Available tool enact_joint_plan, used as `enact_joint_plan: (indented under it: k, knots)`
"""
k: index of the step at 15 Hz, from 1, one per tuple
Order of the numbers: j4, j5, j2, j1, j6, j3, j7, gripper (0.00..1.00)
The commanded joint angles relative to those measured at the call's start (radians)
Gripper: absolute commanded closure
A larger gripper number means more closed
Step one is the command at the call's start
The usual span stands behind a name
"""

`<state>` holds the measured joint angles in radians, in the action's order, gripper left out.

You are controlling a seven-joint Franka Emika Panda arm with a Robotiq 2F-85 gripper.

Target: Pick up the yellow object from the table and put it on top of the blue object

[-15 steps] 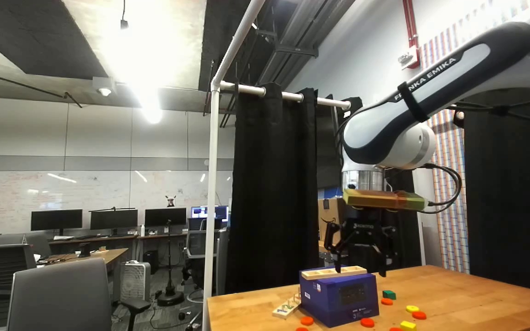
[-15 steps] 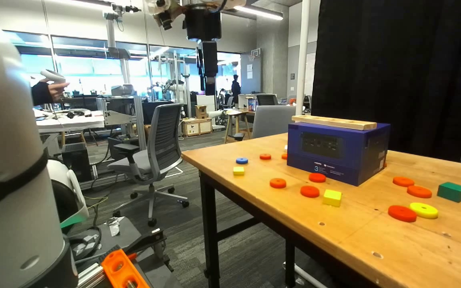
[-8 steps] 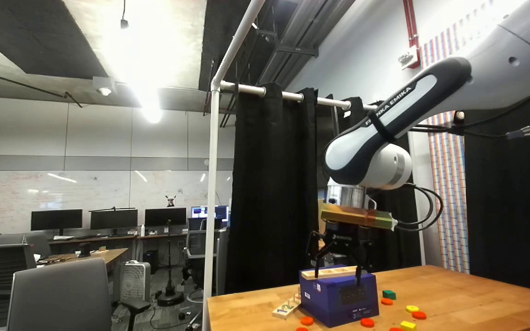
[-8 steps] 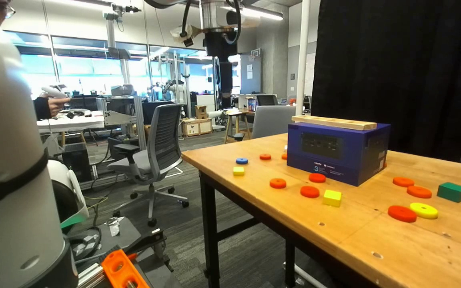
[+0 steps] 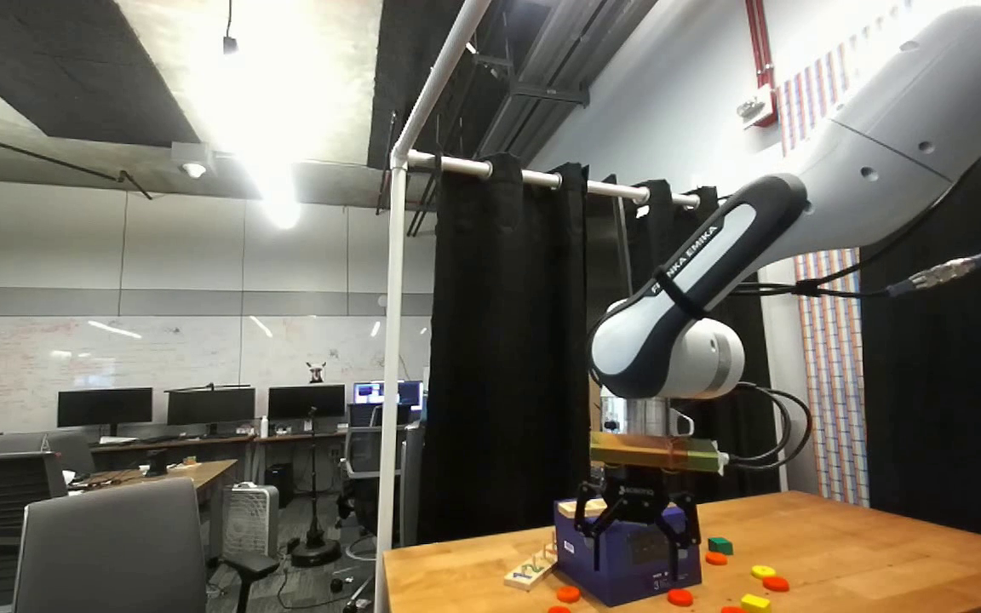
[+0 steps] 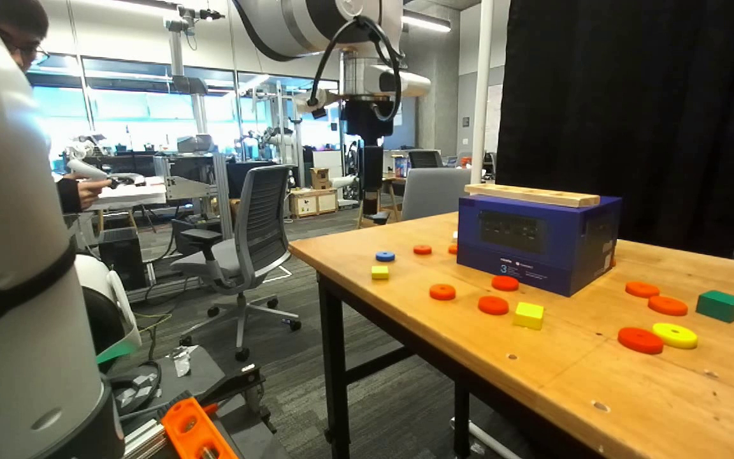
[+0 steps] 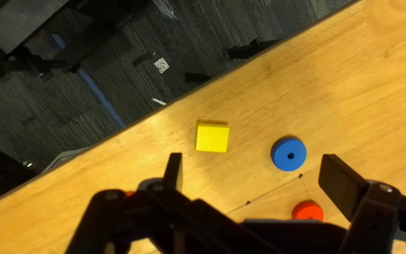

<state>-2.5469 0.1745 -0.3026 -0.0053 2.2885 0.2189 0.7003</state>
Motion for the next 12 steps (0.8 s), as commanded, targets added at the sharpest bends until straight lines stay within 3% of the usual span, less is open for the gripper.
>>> enact_joint_plan:
  k: [1,12]
  knots:
    - [0.032,-0.021,0.090,0.004,0.060,-0.025,0.022,0.00]
    - [0.024,0.006,0.273,0.029,0.183,-0.085,0.005,0.00]
